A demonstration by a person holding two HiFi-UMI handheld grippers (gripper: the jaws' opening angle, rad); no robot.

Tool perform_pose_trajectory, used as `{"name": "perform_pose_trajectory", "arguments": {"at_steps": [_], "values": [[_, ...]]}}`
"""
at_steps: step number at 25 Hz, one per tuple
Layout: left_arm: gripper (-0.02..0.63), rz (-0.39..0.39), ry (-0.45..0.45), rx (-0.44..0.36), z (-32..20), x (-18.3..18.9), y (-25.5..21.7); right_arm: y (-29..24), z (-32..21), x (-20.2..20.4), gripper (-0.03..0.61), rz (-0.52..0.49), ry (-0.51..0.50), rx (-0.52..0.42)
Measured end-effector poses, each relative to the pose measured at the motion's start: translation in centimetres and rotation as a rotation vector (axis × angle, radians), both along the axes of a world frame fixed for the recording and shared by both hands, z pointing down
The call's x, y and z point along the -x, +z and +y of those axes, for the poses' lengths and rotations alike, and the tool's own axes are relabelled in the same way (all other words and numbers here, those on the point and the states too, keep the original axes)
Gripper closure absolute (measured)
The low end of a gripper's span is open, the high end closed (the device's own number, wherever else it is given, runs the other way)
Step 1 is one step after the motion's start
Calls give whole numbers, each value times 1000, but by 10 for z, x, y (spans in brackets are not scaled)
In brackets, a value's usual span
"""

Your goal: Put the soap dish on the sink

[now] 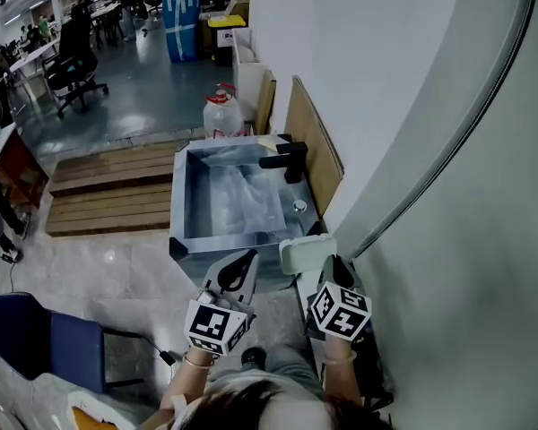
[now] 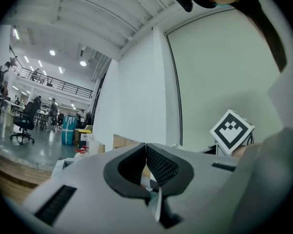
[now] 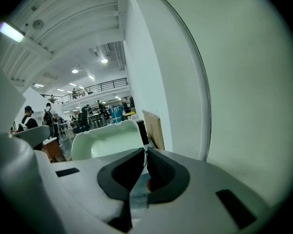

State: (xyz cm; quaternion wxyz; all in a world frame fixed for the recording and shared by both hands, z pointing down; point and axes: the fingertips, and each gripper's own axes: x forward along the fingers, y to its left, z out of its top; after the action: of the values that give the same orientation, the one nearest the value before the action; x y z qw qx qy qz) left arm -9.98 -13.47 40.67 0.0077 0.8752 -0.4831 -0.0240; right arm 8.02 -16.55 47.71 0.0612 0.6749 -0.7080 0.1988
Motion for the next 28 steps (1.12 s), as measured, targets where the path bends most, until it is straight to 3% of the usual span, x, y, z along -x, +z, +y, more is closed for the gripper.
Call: {"name": "perform_pose_trajectory", "arguments": {"at_steps": [24,28], "values": [[604,-32,60,53,-74,-22,12,26,-76,-10,538,2,-3,70],[604,-29,61,33,-92,-27,10,30,-93,-12,538,6,-12,78]]}}
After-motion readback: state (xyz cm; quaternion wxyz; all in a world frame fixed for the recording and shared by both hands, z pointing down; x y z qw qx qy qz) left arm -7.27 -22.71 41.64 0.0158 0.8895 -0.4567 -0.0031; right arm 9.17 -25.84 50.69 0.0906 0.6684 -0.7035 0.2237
